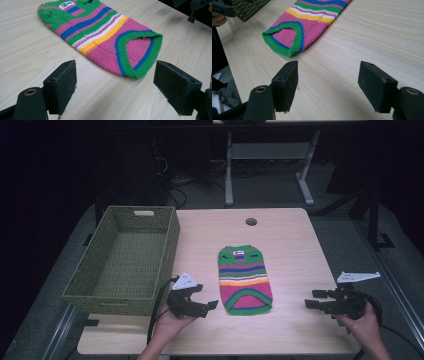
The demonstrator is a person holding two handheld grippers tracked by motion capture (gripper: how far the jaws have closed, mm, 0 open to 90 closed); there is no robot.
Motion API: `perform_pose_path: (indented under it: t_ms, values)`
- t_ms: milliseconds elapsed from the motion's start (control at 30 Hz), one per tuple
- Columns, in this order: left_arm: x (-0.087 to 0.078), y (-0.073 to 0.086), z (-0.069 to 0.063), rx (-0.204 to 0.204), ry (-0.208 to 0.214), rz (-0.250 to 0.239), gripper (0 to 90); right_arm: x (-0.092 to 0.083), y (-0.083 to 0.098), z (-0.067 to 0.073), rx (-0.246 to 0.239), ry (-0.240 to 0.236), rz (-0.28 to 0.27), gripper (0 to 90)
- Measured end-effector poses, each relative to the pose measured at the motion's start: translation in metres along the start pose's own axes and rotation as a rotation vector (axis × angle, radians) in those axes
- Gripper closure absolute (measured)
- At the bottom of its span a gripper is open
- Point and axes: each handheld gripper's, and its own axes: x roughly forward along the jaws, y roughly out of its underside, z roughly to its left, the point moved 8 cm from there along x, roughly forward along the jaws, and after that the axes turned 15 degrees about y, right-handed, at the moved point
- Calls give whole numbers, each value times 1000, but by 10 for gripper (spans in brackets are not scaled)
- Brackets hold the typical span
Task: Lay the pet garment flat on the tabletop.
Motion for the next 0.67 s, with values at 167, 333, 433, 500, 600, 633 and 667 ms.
perform_pose_path:
  t_ms: [167,333,433,500,600,633,667]
  values:
    - [-2,10,-2,5,-12,14,182,-2,12,-3,6,23,-5,312]
    - [-8,15,-5,4,-10,6,182,-7,20,-4,17,40,-7,309]
    - [-12,18,-7,0,-12,-2,182,-10,26,-1,9,50,-4,309]
    - [-15,21,-10,0,-15,-10,182,-12,27,2,7,53,-9,309]
    - [-16,24,-12,4,-12,-14,182,-12,30,5,-4,57,-6,306]
    - [-16,27,-12,4,-18,-11,182,-12,32,10,-21,67,-10,300]
    - [-16,27,-12,4,-18,-11,182,-11,33,11,-22,71,-12,295]
